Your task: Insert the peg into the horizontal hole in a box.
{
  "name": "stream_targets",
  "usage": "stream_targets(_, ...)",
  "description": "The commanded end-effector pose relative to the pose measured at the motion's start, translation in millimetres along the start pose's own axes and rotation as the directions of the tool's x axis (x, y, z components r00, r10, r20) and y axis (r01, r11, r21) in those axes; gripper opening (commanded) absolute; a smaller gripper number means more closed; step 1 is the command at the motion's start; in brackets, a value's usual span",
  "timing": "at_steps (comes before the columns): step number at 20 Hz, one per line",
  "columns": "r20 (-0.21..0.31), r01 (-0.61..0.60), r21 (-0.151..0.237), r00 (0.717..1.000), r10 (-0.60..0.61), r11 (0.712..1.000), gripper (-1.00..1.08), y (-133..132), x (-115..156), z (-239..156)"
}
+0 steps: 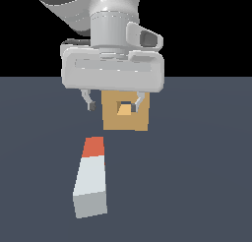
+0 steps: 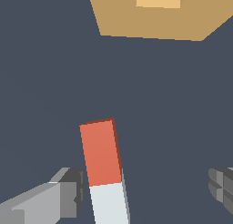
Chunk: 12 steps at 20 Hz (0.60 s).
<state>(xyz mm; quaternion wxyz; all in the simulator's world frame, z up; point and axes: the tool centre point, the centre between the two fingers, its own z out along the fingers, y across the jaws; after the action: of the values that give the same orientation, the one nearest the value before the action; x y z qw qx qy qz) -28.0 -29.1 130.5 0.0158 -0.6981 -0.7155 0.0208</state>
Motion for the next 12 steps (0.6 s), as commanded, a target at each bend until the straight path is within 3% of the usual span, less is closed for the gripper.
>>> stream_targets(1, 0.0, 0.019, -0.006, 1.0, -0.019, 1.0, 1.0, -5.3, -12.5, 7.1)
stream_targets(12, 0.002, 0.121, -0.039, 0.993, -0.121, 0.992, 1.0, -25.3, -78.7, 44.9)
